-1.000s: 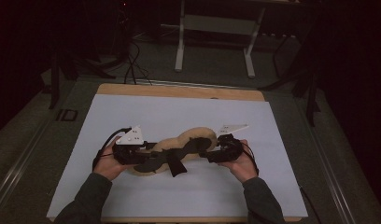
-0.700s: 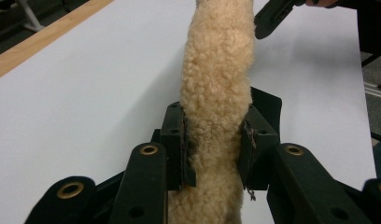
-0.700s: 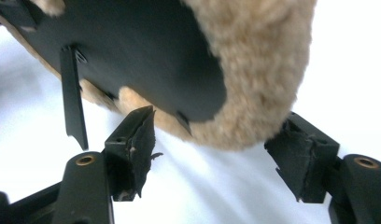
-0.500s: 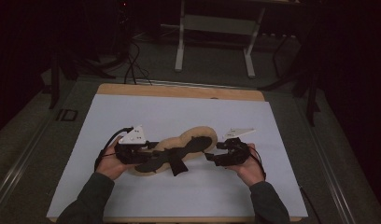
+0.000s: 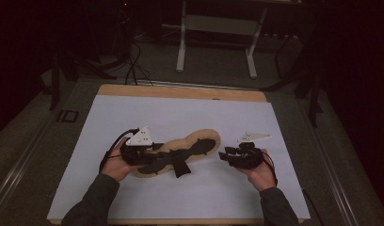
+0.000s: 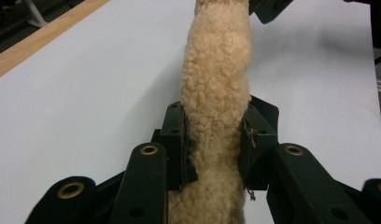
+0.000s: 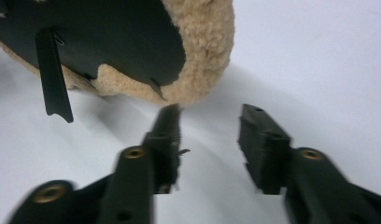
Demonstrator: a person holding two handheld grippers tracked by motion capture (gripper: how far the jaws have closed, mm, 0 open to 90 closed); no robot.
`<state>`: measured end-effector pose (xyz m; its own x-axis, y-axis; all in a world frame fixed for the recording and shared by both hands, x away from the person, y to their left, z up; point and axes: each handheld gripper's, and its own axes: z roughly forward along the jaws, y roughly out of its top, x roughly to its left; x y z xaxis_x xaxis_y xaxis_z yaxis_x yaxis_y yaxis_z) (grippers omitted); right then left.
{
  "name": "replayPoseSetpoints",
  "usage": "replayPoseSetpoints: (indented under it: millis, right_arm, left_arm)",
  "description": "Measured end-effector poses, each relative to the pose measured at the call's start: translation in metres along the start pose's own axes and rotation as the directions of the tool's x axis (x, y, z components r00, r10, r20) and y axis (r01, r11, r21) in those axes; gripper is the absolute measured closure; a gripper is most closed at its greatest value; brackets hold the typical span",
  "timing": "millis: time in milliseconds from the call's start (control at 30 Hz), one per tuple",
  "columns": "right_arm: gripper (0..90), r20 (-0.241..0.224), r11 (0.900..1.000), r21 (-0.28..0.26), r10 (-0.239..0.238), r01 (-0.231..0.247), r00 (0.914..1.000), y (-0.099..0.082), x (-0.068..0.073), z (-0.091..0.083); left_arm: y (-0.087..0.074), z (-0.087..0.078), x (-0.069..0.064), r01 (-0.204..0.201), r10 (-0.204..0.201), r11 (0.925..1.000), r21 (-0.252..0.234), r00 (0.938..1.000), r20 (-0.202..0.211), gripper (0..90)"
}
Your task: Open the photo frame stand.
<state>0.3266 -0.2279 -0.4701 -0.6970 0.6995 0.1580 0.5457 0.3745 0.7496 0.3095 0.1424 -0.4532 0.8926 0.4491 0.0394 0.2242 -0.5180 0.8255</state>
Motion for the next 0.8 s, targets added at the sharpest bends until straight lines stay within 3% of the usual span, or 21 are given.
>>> replayPoseSetpoints:
  millis: [33,100,267,433,800]
  right_arm:
    - [64.0,0.000,1.0000,0.000,0.000,0.000,1.0000,0.000,0.000,0.000]
    - [75.1,0.003,1.0000,0.004,-0.001,0.001,1.0000,-0.002,0.000,-0.001]
    - [89.8,0.046,0.9994,0.020,-0.028,0.027,0.9985,-0.003,0.002,0.000]
    - [90.0,0.063,0.9988,0.023,-0.045,0.044,0.9970,-0.004,0.005,0.001]
    - [90.0,0.090,0.9997,0.009,-0.023,0.022,0.9957,-0.007,0.002,-0.001]
  left_arm:
    - [0.000,0.000,0.000,0.000,0.000,1.0000,0.000,1.0000,0.000,68.6]
    - [0.001,0.001,0.000,-0.001,0.001,1.0000,0.004,1.0000,-0.001,68.6]
    - [0.002,0.002,-0.002,-0.007,0.007,0.9999,0.011,1.0000,-0.004,68.6]
    - [0.005,0.005,-0.004,-0.026,0.026,0.9994,0.025,0.9996,-0.006,68.6]
    - [0.011,0.012,-0.009,-0.050,0.051,0.9968,0.062,0.9985,-0.021,68.6]
